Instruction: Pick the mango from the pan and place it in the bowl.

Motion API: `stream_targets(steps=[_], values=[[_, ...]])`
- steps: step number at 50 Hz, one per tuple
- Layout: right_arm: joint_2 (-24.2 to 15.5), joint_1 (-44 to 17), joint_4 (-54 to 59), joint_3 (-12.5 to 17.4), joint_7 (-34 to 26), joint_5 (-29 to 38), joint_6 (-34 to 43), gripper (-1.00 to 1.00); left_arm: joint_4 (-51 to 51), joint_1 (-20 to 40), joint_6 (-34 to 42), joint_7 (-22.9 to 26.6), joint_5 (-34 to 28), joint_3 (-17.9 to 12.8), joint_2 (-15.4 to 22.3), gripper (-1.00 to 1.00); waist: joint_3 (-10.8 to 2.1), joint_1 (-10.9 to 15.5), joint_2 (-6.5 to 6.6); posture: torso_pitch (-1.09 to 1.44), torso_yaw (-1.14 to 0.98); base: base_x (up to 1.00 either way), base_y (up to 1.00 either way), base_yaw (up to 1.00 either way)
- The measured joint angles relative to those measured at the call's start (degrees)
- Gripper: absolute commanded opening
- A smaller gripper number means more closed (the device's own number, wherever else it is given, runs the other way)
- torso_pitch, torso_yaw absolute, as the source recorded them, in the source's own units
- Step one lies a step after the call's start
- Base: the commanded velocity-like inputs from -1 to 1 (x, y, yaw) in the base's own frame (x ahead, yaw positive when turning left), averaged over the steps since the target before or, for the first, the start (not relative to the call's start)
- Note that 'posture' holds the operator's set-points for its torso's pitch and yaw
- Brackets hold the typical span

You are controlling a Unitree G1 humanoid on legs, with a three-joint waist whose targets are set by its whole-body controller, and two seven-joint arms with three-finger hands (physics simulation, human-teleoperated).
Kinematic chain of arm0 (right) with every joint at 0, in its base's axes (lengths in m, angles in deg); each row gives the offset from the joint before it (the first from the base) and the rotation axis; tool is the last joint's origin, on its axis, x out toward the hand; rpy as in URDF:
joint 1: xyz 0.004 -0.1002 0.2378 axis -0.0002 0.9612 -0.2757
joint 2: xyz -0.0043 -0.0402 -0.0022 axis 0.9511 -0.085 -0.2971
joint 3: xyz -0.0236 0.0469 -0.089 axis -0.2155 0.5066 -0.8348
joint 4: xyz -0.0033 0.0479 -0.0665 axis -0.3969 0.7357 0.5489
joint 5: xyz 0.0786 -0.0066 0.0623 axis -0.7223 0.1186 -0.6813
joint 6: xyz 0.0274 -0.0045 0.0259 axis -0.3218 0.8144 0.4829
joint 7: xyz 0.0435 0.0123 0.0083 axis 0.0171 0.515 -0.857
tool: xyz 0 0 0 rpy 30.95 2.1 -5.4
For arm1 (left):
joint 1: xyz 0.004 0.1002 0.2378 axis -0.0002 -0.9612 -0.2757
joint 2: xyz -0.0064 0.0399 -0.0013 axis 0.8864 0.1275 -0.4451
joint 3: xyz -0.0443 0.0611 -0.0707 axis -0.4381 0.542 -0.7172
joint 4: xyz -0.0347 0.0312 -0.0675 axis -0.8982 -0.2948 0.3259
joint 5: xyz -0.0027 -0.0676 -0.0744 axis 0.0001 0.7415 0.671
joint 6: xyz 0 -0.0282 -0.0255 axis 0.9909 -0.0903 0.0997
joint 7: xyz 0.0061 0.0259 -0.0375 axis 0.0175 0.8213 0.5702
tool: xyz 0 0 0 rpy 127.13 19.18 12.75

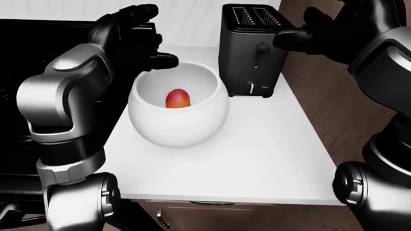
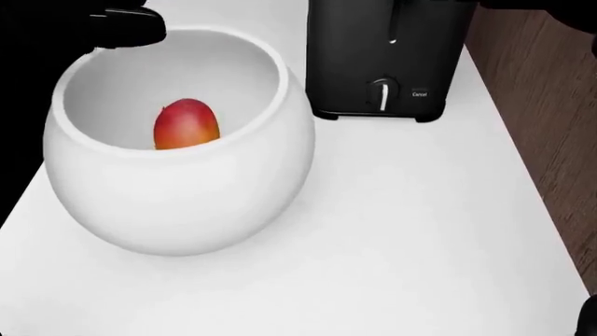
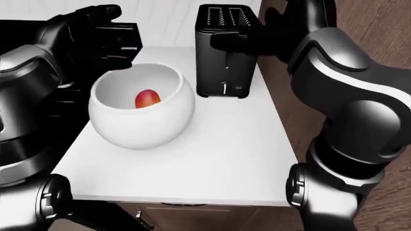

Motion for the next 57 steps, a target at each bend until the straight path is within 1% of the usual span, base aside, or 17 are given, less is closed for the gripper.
stream_targets(steps=[1, 11, 12, 13, 20, 24, 29, 32, 38, 46, 50, 57], values=[[-0.01, -0.27, -0.01, 0.12, 0.20, -0.24, 0.24, 1.00, -0.27, 0.29, -0.07, -0.26, 0.24, -0.13, 0.22, 0.74, 0.03, -0.02, 0.05, 0.00, 0.00, 0.00, 0.00, 0.00], [-0.83, -2.40, -0.50, 0.96, 3.26, -4.11, 1.32, 1.00, -1.42, 2.57, 0.40, -5.20, 2.78, -1.91, 2.29, 0.85, 0.28, -0.06, 0.34, 0.00, 0.00, 0.00, 0.00, 0.00], [-1.02, -2.68, -0.43, 0.98, 3.64, -4.64, 1.37, 1.00, -1.10, 2.62, 0.59, -5.85, 3.14, -2.09, 2.46, 0.87, 0.31, -0.06, 0.37, 0.00, 0.00, 0.00, 0.00, 0.00], [-1.26, -2.99, -0.32, 0.99, 4.01, -5.19, 1.41, 1.00, -0.79, 2.67, 0.81, -6.49, 3.52, -2.26, 2.61, 1.00, 0.33, -0.06, 0.38, 0.00, 0.00, 0.00, 0.00, 0.00], [-2.87, -3.99, -0.06, 0.56, 6.11, -8.39, 0.68, 1.00, 3.68, 1.86, 3.09, -11.80, 6.68, -3.78, 3.56, 1.00, 0.54, -0.08, 0.46, 0.00, 0.00, 0.00, 0.00, 0.00], [-3.80, -5.05, -0.04, 0.48, 7.56, -10.54, 0.45, 1.00, 4.97, 2.49, 4.11, -14.96, 8.77, -4.65, 4.18, 1.00, 0.62, -0.11, 0.38, 0.00, 0.00, 0.00, 0.00, 0.00], [-4.41, -5.60, 0.09, -0.12, 8.78, -12.48, -0.51, 1.00, 4.79, 3.40, 2.97, -19.07, 11.05, -5.19, 4.99, 1.00, 0.64, -0.10, 0.48, 0.00, 0.00, 0.00, 0.00, 0.00], [-4.86, -5.76, 0.33, -0.44, 9.01, -13.02, -1.19, 1.00, 5.18, 2.84, 1.86, -21.44, 12.39, -5.42, 5.41, 1.00, 0.74, -0.07, 0.64, 0.00, 0.00, 0.00, 0.00, 0.00], [-5.72, -5.80, -0.80, -1.45, 8.21, -12.50, -2.73, 1.00, 5.04, 2.24, -0.69, -25.33, 14.61, -5.21, 6.18, 1.00, 0.93, -0.09, 0.55, 0.00, 0.00, 0.00, 0.00, 0.00], [-5.76, -5.91, -1.90, -1.63, 6.01, -10.28, -4.51, 1.00, 5.85, 2.40, -3.66, -28.59, 16.97, -4.48, 6.68, 1.00, 0.92, -0.13, 0.56, 0.00, 0.00, 0.00, 0.00, 0.00], [-5.74, -6.50, -1.80, -1.04, 5.38, -9.61, -4.99, 1.00, 6.08, 2.66, -4.91, -30.03, 17.76, -4.21, 6.84, 1.00, 0.95, -0.14, 0.68, 0.00, 0.00, 0.00, 0.00, 0.00], [-6.51, -6.87, -2.57, -2.53, 1.70, -4.64, -7.58, 1.00, 7.17, 3.05, -7.37, -31.57, 19.54, -4.40, 6.91, 1.00, 1.22, -0.13, 0.73, 0.00, 0.00, 0.00, 0.00, 0.00]])
